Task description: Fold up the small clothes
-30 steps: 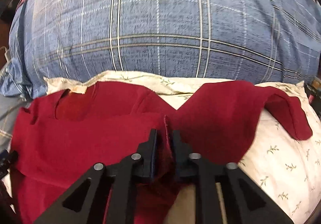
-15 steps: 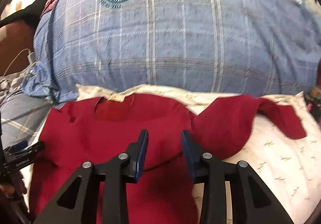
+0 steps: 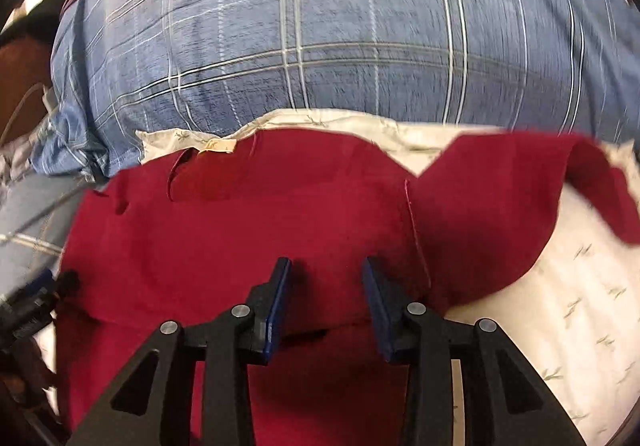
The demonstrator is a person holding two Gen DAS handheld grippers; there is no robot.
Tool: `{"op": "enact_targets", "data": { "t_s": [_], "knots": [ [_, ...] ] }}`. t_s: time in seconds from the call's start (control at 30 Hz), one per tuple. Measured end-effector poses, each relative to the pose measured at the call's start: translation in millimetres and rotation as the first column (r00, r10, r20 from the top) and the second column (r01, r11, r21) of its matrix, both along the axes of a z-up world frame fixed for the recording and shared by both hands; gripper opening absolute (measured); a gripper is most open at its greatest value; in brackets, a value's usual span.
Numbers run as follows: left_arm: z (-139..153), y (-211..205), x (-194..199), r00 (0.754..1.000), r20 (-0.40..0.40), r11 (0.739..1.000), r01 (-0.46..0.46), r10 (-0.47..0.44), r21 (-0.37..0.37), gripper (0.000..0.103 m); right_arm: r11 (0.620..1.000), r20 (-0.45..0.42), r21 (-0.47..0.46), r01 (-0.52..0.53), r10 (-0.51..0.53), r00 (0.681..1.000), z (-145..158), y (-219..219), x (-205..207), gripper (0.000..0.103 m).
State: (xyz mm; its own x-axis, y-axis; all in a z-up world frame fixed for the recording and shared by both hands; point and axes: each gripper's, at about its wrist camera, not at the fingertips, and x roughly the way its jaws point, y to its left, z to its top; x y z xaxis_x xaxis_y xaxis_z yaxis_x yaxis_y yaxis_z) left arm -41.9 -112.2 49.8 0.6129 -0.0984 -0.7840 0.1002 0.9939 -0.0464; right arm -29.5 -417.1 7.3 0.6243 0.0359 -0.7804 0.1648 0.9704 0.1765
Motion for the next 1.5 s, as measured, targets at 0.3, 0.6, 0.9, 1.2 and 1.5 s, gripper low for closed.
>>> {"op": "enact_targets", "data": {
  "t_s": [0.3, 0.6, 0.9, 1.2, 1.5],
  "knots": [
    [-2, -3, 5, 1.000, -0.007, 1.000, -0.007, 0.007, 0.012, 0.096, 0.939, 0.122, 0.242, 0.246, -0.281, 0.952, 38, -114, -39, 0.078],
    [-7, -5, 6, 1.000, -0.012, 1.000, -0.011, 0.011, 0.023, 0.096, 0.572, -0.023, 0.678, 0.461, -0.611, 0.791, -21, -235, -69, 0.078],
    [-9, -6, 8, 1.000, -0.016, 1.000, -0.010, 0.011, 0.026, 0.098, 0.576, 0.008, 0.600, 0.555, -0.699, 0.715, -18, -275, -53, 0.006],
    [7, 5, 2, 0.999, 0.020, 0.999, -0.050, 0.050, -0.003, 0.096, 0.798, 0.327, 0.329, 0.504, -0.597, 0.732, 110, -262, -92, 0.006],
    [17, 26, -4, 0.995, 0.034, 0.991, -0.091, 0.094, -0.094, 0.095, 0.987, 0.363, 0.158, 0.012, -0.070, 0.929, 155, -85, -33, 0.006]
  ]
}}
